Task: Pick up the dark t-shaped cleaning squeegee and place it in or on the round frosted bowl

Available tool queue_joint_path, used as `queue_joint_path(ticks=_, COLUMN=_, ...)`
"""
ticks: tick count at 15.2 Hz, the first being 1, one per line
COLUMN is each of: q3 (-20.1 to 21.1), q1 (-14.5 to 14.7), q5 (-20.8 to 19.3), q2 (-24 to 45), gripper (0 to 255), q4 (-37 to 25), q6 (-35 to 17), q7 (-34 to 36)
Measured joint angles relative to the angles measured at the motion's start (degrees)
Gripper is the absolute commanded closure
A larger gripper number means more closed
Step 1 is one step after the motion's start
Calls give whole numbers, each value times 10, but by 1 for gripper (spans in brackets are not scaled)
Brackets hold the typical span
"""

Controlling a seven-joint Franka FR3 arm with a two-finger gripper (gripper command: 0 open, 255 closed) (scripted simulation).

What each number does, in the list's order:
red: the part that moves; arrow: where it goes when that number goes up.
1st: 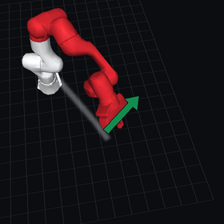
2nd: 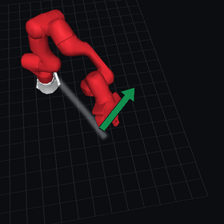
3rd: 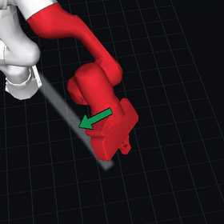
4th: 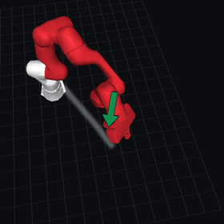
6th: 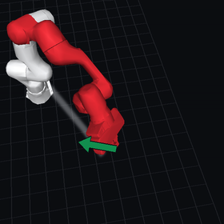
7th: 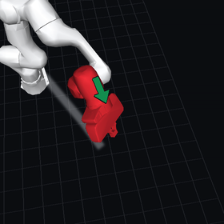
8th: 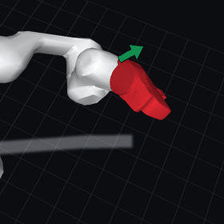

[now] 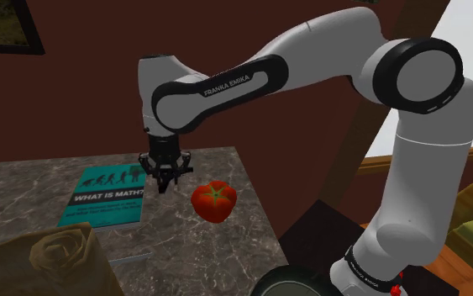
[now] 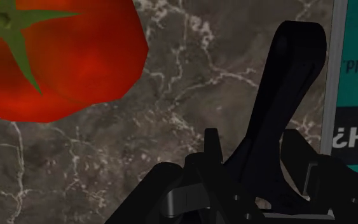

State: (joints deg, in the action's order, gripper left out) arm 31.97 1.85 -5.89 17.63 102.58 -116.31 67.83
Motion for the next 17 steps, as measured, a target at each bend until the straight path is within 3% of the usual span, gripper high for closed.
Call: queue_joint_path(ticks=17, q3=8, q1=-3, q5=20, q2=-33, gripper=255, q4=-93, q6=121, q7=-8)
